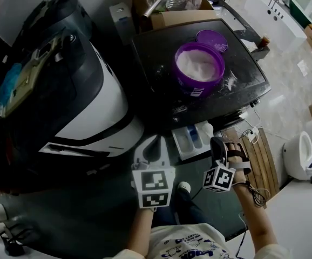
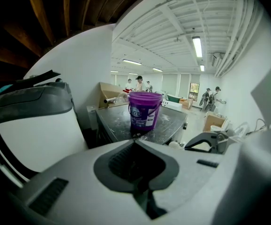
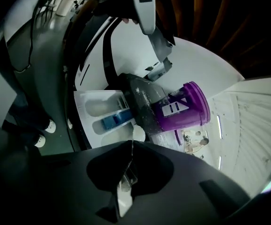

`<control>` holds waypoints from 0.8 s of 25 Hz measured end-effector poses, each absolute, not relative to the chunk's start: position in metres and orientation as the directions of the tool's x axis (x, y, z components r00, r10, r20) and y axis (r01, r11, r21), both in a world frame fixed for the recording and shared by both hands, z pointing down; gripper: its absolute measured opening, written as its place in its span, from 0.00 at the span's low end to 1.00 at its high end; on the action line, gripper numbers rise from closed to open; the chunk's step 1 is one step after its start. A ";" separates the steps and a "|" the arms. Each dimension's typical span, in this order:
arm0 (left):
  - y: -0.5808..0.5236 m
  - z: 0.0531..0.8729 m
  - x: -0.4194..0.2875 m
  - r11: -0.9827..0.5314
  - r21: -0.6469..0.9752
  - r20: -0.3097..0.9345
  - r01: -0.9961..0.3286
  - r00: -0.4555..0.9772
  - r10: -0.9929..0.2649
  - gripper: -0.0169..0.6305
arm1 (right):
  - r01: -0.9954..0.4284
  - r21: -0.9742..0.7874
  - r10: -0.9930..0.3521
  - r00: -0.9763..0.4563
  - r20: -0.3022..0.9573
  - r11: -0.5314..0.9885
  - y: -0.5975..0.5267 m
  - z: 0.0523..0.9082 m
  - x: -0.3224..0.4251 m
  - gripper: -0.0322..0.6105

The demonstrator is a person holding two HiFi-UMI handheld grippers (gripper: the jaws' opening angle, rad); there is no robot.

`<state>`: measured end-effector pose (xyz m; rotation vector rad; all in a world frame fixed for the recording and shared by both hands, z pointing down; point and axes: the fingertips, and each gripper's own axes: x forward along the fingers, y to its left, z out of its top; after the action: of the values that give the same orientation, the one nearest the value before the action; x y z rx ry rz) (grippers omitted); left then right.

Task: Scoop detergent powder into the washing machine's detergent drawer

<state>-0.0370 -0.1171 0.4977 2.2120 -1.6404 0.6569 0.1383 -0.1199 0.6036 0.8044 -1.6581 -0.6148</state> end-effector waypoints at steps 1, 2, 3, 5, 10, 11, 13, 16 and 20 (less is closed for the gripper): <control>-0.117 0.498 -0.037 -0.297 -0.023 0.531 -0.955 0.240 -0.813 0.03 | -0.187 0.748 -0.771 -0.129 0.624 0.637 -0.119 0.606 0.139 0.08; -0.117 0.498 -0.036 -0.297 -0.023 0.531 -0.955 0.240 -0.813 0.03 | -0.186 0.744 -0.767 -0.128 0.629 0.641 -0.118 0.608 0.139 0.08; -0.117 0.498 -0.037 -0.297 -0.024 0.531 -0.955 0.239 -0.813 0.03 | -0.185 0.743 -0.765 -0.128 0.631 0.643 -0.117 0.609 0.139 0.08; -0.117 0.499 -0.037 -0.295 -0.025 0.532 -0.955 0.237 -0.813 0.03 | -0.185 0.743 -0.765 -0.128 0.631 0.643 -0.117 0.610 0.140 0.08; -0.117 0.498 -0.037 -0.295 -0.024 0.528 -0.955 0.238 -0.815 0.03 | -0.236 0.732 -0.768 -0.136 0.626 0.639 -0.120 0.604 0.141 0.08; -0.117 0.497 -0.036 -0.295 -0.024 0.527 -0.955 0.238 -0.816 0.03 | -0.253 0.728 -0.768 -0.140 0.624 0.637 -0.120 0.602 0.140 0.08; -0.117 0.495 -0.036 -0.295 -0.026 0.525 -0.955 0.238 -0.817 0.03 | -0.288 0.718 -0.771 -0.149 0.620 0.633 -0.121 0.597 0.140 0.08; -0.117 0.492 -0.037 -0.292 -0.027 0.520 -0.956 0.236 -0.821 0.03 | -0.346 0.702 -0.777 -0.160 0.609 0.622 -0.122 0.588 0.139 0.08; -0.116 0.487 -0.039 -0.289 -0.031 0.509 -0.957 0.234 -0.828 0.03 | -0.465 0.647 -0.781 -0.182 0.598 0.604 -0.122 0.572 0.138 0.08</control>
<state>-0.0389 -0.1161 0.4868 2.2224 -1.6655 0.6360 0.1385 -0.1222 0.5724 1.0080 -1.8283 -0.3939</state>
